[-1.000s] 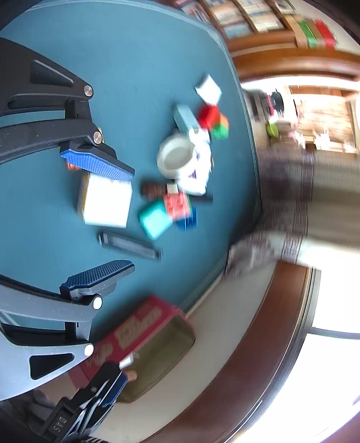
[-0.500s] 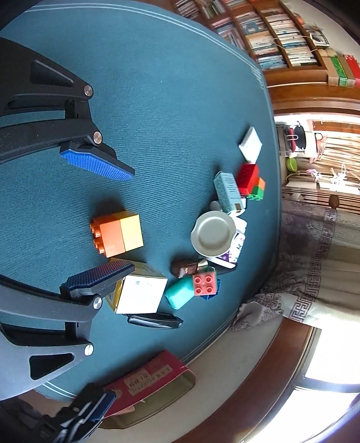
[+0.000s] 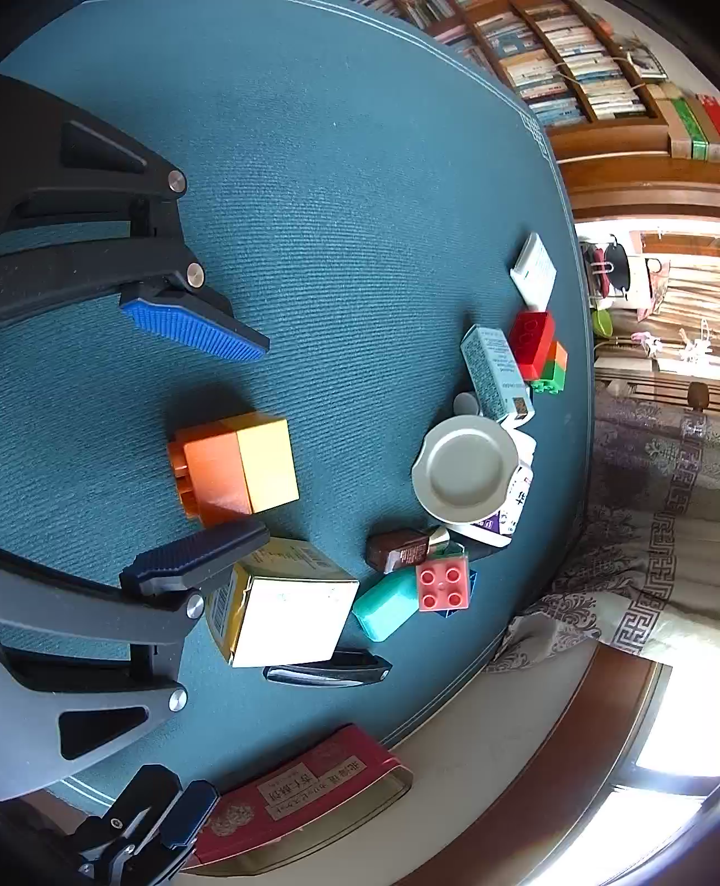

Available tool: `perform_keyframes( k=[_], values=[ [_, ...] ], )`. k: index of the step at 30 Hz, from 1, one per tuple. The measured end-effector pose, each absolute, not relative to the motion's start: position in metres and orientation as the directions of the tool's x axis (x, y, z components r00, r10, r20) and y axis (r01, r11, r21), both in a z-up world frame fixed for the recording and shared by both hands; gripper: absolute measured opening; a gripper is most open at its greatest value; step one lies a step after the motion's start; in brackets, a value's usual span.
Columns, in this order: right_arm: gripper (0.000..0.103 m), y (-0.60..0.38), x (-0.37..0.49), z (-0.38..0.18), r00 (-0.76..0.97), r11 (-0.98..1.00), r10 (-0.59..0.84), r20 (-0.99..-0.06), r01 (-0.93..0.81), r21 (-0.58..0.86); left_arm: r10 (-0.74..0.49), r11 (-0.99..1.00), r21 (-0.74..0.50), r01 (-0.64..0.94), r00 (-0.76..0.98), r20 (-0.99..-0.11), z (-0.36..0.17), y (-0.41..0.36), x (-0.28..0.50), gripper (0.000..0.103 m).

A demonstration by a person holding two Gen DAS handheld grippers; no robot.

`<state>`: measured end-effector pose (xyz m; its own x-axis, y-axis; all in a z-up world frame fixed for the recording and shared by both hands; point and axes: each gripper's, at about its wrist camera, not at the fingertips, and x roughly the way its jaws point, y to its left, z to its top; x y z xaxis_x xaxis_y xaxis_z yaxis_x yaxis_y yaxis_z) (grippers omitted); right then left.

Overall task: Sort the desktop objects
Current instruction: 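Return to the table and grasp the orange-yellow brick with the left tool, then grasp the black comb with the right tool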

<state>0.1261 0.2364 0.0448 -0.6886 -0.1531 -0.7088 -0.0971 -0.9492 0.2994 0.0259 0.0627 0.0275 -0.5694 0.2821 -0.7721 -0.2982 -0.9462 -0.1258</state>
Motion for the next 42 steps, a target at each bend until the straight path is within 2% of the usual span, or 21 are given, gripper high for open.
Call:
perform_keyframes(
  k=[10,11,13,15,24,26,32,42],
  values=[
    [0.072,0.236,0.106,0.039,-0.662,-0.942,-0.170,-0.730,-0.109,0.318,0.259,-0.954,-0.118,-0.275,-0.562,-0.785,0.018,0.059,0.025,0.064],
    [0.072,0.237,0.102,0.039,-0.661,-0.941,-0.165,-0.732,-0.117,0.318,0.258,-0.954,-0.114,-0.277,-0.565,-0.784,0.017,0.060,0.026,0.062],
    [0.072,0.240,0.093,0.039,-0.662,-0.941,-0.138,-0.737,-0.144,0.305,0.243,-0.956,-0.090,-0.280,-0.578,-0.779,0.017,0.062,0.029,0.051],
    [0.072,0.242,0.083,0.040,-0.664,-0.943,-0.112,-0.739,-0.162,0.289,0.213,-0.960,-0.053,-0.277,-0.592,-0.777,0.016,0.065,0.031,0.035],
    [0.071,0.245,0.038,0.041,-0.666,-0.943,-0.068,-0.743,-0.200,0.266,0.254,-0.954,-0.094,-0.285,-0.598,-0.760,0.017,0.057,0.029,0.035],
    [0.063,0.244,0.027,0.038,-0.661,-0.946,-0.060,-0.748,-0.201,0.253,0.254,-0.954,-0.093,-0.286,-0.599,-0.760,0.016,0.057,0.029,0.035],
    [0.051,0.235,0.001,0.024,-0.612,-0.957,-0.044,-0.790,-0.200,0.208,0.242,-0.955,-0.075,-0.288,-0.603,-0.760,0.016,0.059,0.029,0.035],
    [0.036,0.236,0.008,0.019,-0.620,-0.965,-0.052,-0.783,-0.172,0.200,0.255,-0.951,-0.085,-0.296,-0.602,-0.756,0.015,0.060,0.026,0.035]
  ],
)
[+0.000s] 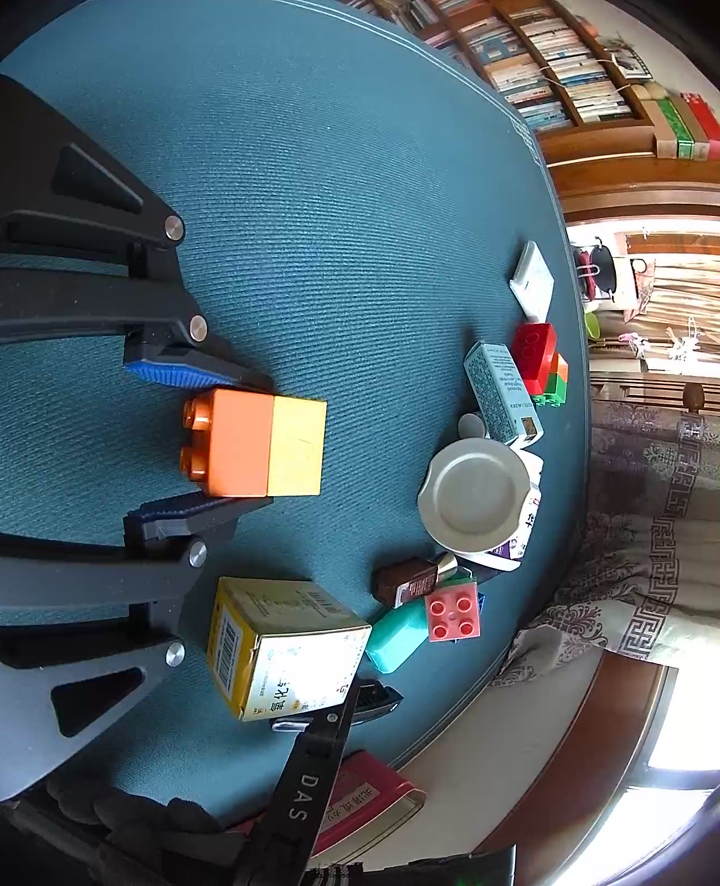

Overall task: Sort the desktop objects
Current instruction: 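Grasp the black comb with the right tool, then carry the brick and comb into the red tin box and release both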

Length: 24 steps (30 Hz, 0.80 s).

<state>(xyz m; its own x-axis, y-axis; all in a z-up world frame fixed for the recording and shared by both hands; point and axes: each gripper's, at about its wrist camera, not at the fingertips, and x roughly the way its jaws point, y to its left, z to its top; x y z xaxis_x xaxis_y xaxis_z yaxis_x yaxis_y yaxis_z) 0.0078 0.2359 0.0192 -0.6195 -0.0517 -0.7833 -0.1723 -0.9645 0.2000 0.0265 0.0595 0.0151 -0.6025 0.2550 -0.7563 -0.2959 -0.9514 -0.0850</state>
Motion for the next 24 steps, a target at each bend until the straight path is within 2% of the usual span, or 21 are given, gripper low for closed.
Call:
perform_keyframes(
  k=[2,7,24],
  values=[
    [0.027,0.235,0.011,0.020,-0.623,-0.966,-0.061,-0.779,-0.159,0.203,0.259,-0.951,-0.090,-0.295,-0.602,-0.755,0.015,0.058,0.026,0.035],
    [0.018,0.235,0.021,0.022,-0.633,-0.961,-0.097,-0.768,-0.143,0.239,0.278,-0.950,-0.120,-0.289,-0.602,-0.749,0.016,0.054,0.025,0.035],
    [0.018,0.253,0.075,0.058,-0.722,-0.941,-0.128,-0.680,-0.128,0.313,0.257,-0.952,-0.064,-0.300,-0.668,-0.698,0.048,0.059,0.046,0.034]
  ],
)
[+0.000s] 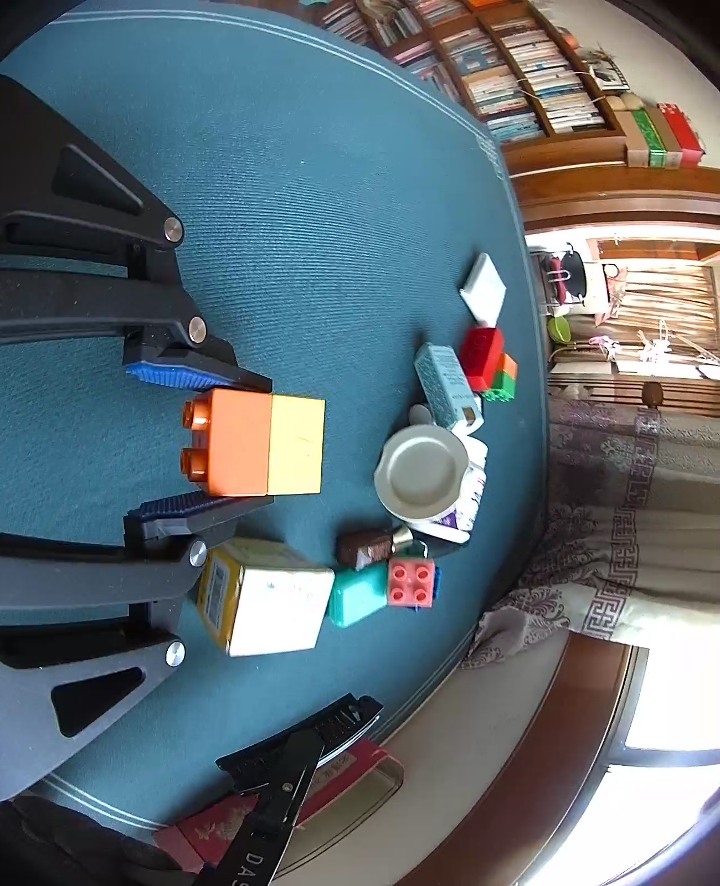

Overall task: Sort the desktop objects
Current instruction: 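Carry the brick and comb into the red tin box and release both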

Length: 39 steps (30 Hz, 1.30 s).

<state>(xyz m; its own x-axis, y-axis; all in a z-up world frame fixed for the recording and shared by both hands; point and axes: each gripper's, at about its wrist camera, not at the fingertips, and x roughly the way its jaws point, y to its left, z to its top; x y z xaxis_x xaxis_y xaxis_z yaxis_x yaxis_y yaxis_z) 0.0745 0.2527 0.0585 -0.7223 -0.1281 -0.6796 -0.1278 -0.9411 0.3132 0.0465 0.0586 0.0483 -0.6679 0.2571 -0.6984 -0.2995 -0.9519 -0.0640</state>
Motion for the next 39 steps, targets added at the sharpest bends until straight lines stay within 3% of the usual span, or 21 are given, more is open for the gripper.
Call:
perform_keyframes(
  k=[17,39],
  values=[
    [0.018,0.323,0.145,0.092,-0.805,-0.916,-0.024,-0.593,-0.219,0.335,0.364,-0.887,-0.024,-0.460,-0.669,-0.648,0.089,0.138,0.076,0.034],
    [0.018,0.424,0.194,0.079,-0.761,-0.838,0.165,-0.628,-0.443,0.317,0.562,-0.706,-0.051,-0.706,-0.515,-0.648,0.109,0.274,0.099,0.035]
  ],
)
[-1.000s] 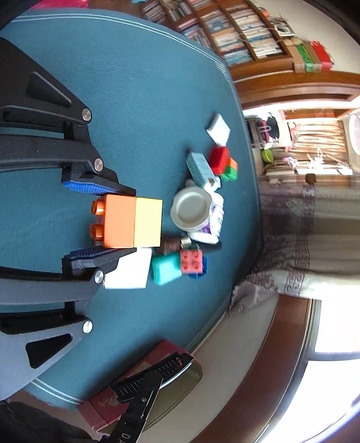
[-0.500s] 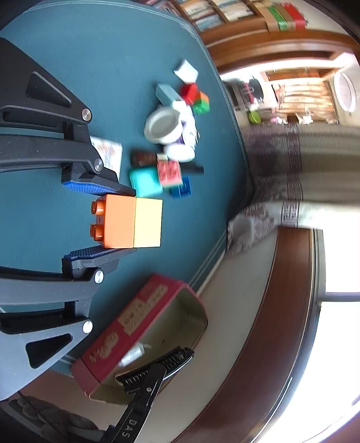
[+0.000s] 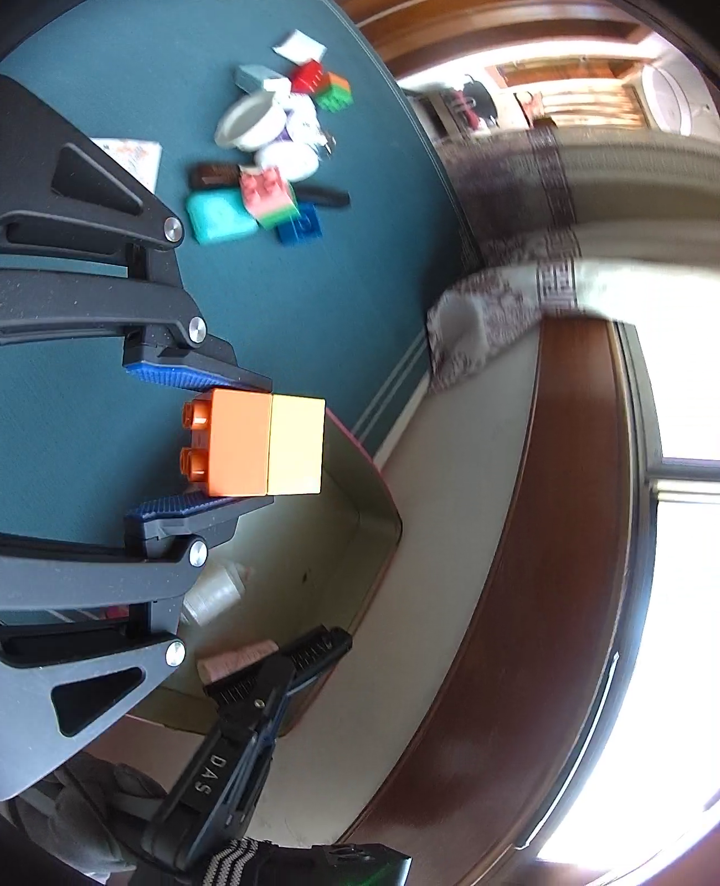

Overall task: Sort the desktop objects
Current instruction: 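Carry the brick and comb into the red tin box and release both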

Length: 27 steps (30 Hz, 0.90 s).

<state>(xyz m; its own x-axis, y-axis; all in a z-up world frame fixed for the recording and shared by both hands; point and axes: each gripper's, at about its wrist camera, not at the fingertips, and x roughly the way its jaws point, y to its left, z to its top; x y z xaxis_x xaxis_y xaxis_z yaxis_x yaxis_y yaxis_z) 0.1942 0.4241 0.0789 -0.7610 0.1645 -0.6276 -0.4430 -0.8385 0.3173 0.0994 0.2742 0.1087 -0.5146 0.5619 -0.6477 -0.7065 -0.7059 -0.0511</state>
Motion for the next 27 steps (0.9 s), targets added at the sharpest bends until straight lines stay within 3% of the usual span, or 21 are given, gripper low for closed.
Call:
perform_keyframes(
  k=[14,16,18,20,27],
  values=[
    [0.019,0.447,0.197,0.066,-0.733,-0.810,0.165,-0.661,-0.483,0.334,0.611,-0.626,-0.087,-0.775,-0.418,-0.673,0.109,0.335,0.090,0.035],
    [0.024,0.450,0.198,0.064,-0.730,-0.796,0.172,-0.662,-0.499,0.344,0.617,-0.616,-0.122,-0.778,-0.380,-0.689,0.106,0.339,0.086,0.040],
    [0.030,0.453,0.199,0.063,-0.733,-0.791,0.180,-0.656,-0.505,0.346,0.610,-0.614,-0.146,-0.776,-0.349,-0.711,0.101,0.339,0.081,0.056],
    [0.035,0.453,0.200,0.065,-0.734,-0.789,0.202,-0.649,-0.514,0.336,0.608,-0.619,-0.152,-0.770,-0.348,-0.713,0.099,0.337,0.079,0.056],
    [0.035,0.454,0.195,0.062,-0.730,-0.789,0.193,-0.655,-0.512,0.339,0.606,-0.631,-0.119,-0.767,-0.391,-0.693,0.106,0.324,0.083,0.056]
  ],
)
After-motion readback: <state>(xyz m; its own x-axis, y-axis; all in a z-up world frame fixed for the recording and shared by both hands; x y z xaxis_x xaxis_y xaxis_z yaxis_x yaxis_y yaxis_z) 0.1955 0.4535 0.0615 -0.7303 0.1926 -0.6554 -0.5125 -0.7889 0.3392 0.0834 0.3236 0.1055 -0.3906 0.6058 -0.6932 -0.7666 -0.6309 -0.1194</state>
